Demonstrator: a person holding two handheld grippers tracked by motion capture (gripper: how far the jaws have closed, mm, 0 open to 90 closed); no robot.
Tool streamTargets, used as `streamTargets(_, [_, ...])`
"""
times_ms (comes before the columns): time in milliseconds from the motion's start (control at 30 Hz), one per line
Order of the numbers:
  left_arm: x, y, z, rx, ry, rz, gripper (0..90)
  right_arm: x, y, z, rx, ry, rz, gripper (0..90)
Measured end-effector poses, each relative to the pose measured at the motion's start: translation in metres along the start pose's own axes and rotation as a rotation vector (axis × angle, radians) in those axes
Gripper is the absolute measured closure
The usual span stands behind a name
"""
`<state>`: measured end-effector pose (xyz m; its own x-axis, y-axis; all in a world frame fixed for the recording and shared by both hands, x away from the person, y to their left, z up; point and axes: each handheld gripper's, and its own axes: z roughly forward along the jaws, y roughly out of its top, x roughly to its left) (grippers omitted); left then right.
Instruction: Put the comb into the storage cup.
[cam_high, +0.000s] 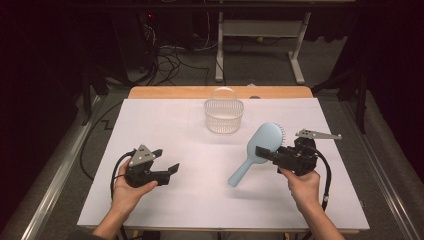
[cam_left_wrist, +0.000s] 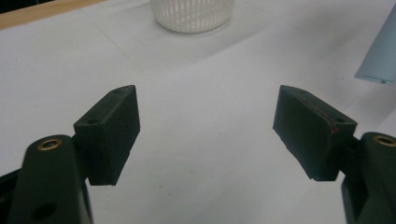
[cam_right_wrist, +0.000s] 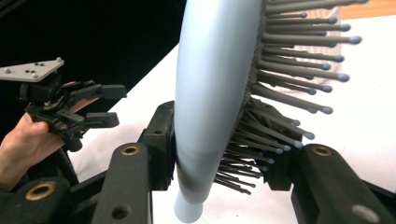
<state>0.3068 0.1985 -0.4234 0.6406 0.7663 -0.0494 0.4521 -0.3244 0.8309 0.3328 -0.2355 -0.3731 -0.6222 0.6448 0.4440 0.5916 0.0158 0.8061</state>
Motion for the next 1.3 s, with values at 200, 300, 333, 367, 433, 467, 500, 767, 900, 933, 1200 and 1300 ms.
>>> streamTargets(200, [0.009, -0.012, -0.007, -0.017, 0.026, -0.025, 23.9, -0.001, 0.001, -0.004, -0.005, -0.016, -0.009, 55.6])
streamTargets(300, [0.012, -0.015, -0.01, -0.023, 0.038, -0.032, 23.9, -0.003, 0.002, -0.006, -0.003, -0.025, -0.008, 55.6])
streamTargets(333, [0.013, -0.017, -0.011, -0.026, 0.041, -0.035, 23.9, -0.004, 0.002, -0.006, -0.004, -0.027, -0.006, 55.6])
streamTargets(367, [0.014, -0.019, -0.012, -0.03, 0.044, -0.039, 23.9, -0.004, 0.002, -0.007, -0.004, -0.031, -0.004, 55.6])
streamTargets(433, [0.017, -0.023, -0.015, -0.042, 0.06, -0.042, 23.9, -0.006, 0.002, -0.008, -0.005, -0.036, -0.002, 55.6])
streamTargets(467, [0.018, -0.025, -0.016, -0.048, 0.069, -0.043, 23.9, -0.007, 0.003, -0.008, -0.004, -0.04, -0.001, 55.6])
streamTargets(500, [0.02, -0.027, -0.017, -0.051, 0.076, -0.046, 23.9, -0.007, 0.003, -0.009, -0.001, -0.043, 0.001, 55.6])
streamTargets(767, [0.029, -0.041, -0.025, -0.079, 0.106, -0.074, 23.9, -0.011, 0.005, -0.012, 0.002, -0.054, 0.01, 55.6])
streamTargets(900, [0.032, -0.047, -0.026, -0.087, 0.114, -0.086, 23.8, -0.012, 0.007, -0.013, 0.001, -0.058, 0.016, 55.6])
streamTargets(933, [0.032, -0.048, -0.027, -0.09, 0.119, -0.088, 23.9, -0.013, 0.008, -0.013, 0.001, -0.058, 0.015, 55.6])
streamTargets(1200, [0.036, -0.056, -0.029, -0.117, 0.129, -0.118, 23.9, -0.014, 0.016, -0.017, -0.004, -0.076, 0.016, 55.6])
streamTargets(1300, [0.036, -0.057, -0.025, -0.12, 0.127, -0.136, 23.9, -0.014, 0.023, -0.017, -0.009, -0.081, 0.012, 55.6])
